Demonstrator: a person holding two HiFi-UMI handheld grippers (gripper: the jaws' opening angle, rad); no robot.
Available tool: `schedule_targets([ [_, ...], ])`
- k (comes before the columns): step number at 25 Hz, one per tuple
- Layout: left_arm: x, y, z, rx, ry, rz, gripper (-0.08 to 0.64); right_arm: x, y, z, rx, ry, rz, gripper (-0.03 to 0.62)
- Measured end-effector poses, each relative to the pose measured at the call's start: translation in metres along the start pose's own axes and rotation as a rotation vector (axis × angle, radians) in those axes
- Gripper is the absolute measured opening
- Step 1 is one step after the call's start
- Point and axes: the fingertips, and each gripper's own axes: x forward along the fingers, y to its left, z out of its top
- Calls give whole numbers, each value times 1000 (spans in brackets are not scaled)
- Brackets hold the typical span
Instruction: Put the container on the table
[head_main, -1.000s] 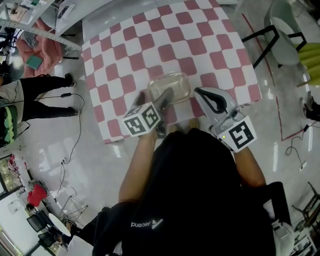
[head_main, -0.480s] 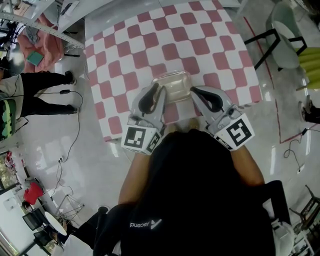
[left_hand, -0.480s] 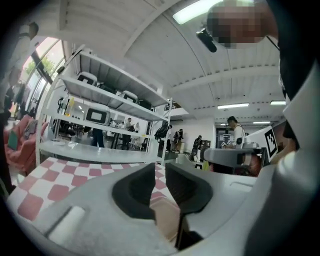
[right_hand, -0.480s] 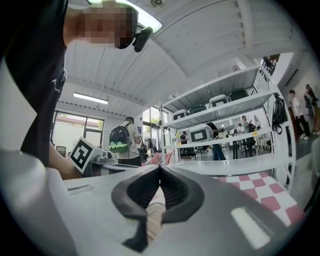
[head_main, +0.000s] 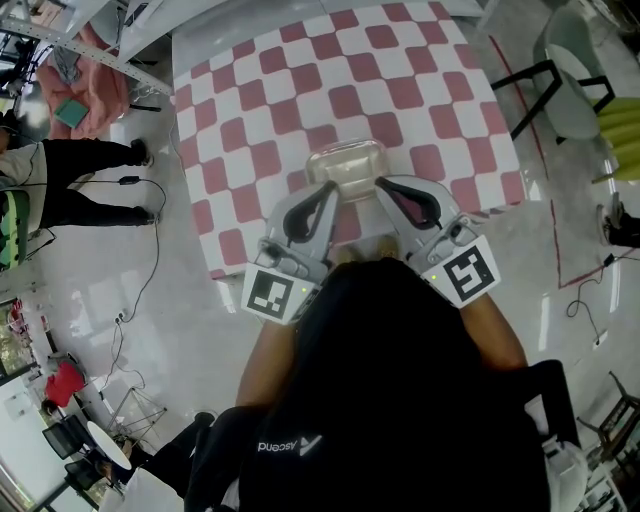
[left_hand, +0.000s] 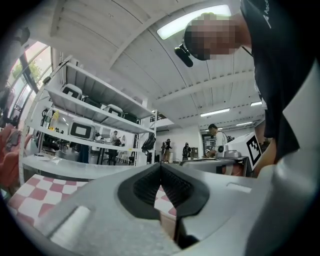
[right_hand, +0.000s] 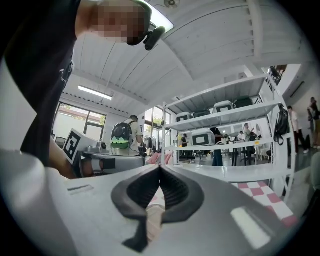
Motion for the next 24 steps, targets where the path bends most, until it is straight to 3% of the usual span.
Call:
schedule_targets([
  [24, 4, 1, -9, -18, 26, -15, 11, 0, -6, -6, -2, 12, -5, 3],
])
